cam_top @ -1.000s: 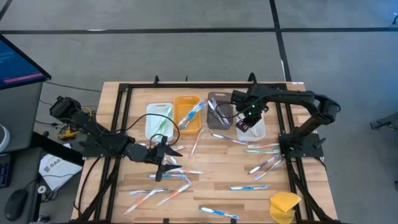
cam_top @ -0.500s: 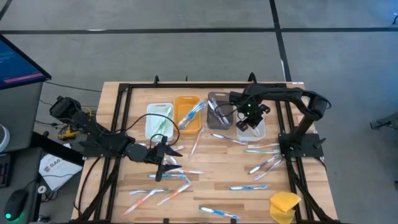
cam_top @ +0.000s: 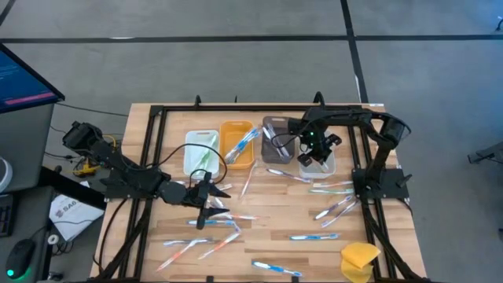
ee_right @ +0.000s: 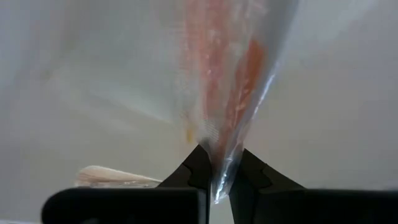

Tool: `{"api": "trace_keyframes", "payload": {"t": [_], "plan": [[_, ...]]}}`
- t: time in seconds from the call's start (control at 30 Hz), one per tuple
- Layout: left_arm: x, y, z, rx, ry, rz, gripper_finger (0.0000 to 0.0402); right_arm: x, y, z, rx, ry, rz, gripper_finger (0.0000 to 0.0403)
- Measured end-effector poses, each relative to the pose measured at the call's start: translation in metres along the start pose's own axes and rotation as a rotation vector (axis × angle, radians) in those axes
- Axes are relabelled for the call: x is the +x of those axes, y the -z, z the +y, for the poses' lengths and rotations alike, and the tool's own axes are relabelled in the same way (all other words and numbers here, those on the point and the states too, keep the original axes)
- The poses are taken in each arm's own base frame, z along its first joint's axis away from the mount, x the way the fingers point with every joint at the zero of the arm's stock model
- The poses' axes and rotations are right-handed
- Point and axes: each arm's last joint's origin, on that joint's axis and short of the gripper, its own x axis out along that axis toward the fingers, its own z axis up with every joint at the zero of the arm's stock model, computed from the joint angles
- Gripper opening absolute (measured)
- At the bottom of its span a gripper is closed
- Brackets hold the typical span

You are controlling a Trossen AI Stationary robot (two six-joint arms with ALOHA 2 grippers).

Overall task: Pick & Place Toothbrushes
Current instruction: Put the orange toothbrush into the right white bin, then put the top right blue toothbrush into the orange bin

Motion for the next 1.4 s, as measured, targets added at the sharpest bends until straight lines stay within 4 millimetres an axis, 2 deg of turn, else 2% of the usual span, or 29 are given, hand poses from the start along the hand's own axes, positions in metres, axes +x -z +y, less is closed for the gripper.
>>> {"api": "trace_keyframes", "payload": {"t": [0.2, 0.4, 0.63, 1.0, 1.4], "plan": [[0.0000, 0.0000, 0.0000, 0.000, 0.000, 0.000, 0.0209, -0.0067, 0.0033, -0.0069, 0.050, 0.000, -0.027, 0.0022], [0.0000, 0.0000, -0.0001, 0.000, 0.000, 0.000, 0.0209, -0.0031, 0.0003, -0.0061, 0.093, 0.007, -0.008, 0.0023], [0.0000, -0.0001, -0.0001, 0.000, 0.000, 0.000, 0.0209, -0.0019, -0.0028, -0.0055, 0.055, 0.036, -0.040, 0.0031], [0.0000, 0.0000, -0.0001, 0.000, 0.000, 0.000, 0.0209, -0.0017, -0.0023, -0.0048, 0.000, 0.075, -0.054, 0.0092], [0.0000, 0.0001, -0.0001, 0.001, 0.000, 0.000, 0.0209, -0.0023, 0.0032, -0.0025, -0.054, 0.080, -0.011, 0.0187]]}}
